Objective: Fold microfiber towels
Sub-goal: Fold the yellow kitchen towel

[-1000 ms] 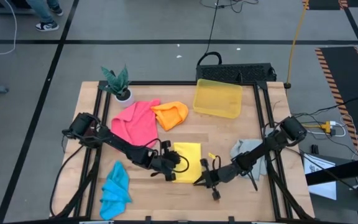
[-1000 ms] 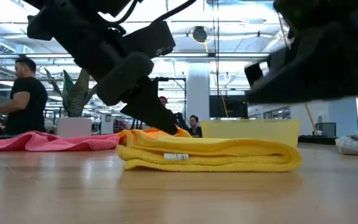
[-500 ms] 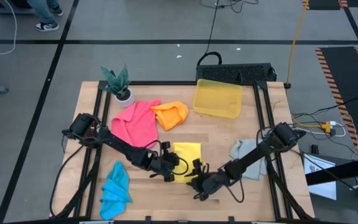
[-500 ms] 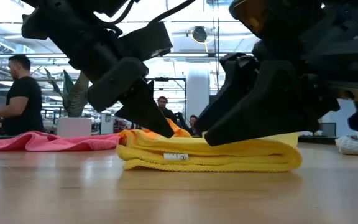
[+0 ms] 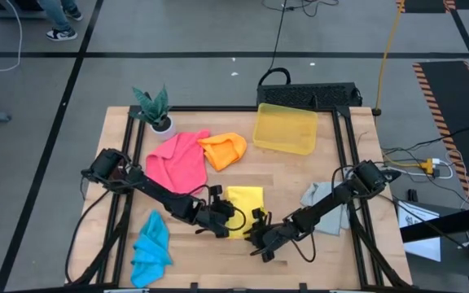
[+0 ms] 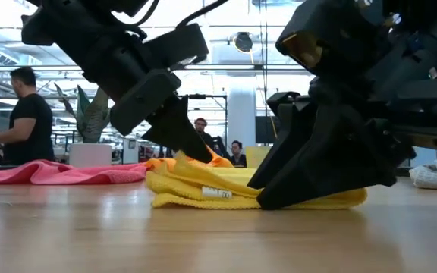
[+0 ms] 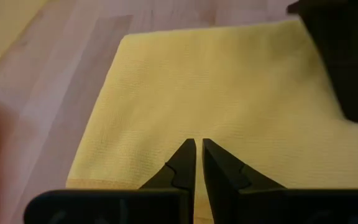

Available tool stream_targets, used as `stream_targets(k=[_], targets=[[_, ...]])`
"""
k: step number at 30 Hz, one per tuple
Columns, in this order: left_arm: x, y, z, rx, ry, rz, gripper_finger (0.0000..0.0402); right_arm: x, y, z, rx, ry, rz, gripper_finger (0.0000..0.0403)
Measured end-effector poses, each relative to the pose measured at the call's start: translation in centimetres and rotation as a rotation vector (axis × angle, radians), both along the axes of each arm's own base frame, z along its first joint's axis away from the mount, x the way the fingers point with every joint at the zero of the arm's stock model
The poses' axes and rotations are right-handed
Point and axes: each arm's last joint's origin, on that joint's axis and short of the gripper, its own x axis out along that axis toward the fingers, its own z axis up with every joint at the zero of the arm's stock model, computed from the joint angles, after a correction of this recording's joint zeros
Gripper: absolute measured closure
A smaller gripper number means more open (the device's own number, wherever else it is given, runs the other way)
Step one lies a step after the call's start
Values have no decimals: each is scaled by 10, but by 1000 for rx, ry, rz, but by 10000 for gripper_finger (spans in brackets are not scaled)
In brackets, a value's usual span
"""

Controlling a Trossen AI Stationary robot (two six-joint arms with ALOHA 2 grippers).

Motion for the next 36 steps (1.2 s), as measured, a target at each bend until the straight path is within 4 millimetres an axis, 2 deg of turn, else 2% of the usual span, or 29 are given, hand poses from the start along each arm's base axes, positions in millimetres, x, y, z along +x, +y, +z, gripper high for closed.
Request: stream_targets(k=[6,13,16,21,30,36], targets=[[-4,-2,-1,39,13,22,369,-2,-2,-2,-1,10,-9,394],[-15,-21,9,116,-25,17,369,-10,8,17,114,18,71,395],[-14,-24,10,114,-37,-25,369,-11,12,27,159,-10,99,399],[-9,-26,4,39,-13,-133,369,-11,13,26,180,0,106,396],[-3,-24,-16,-3,40,-201,369,-12,14,26,189,4,102,395],[-9,-37,-16,-51,77,-325,369,-12,15,26,210,6,87,395]])
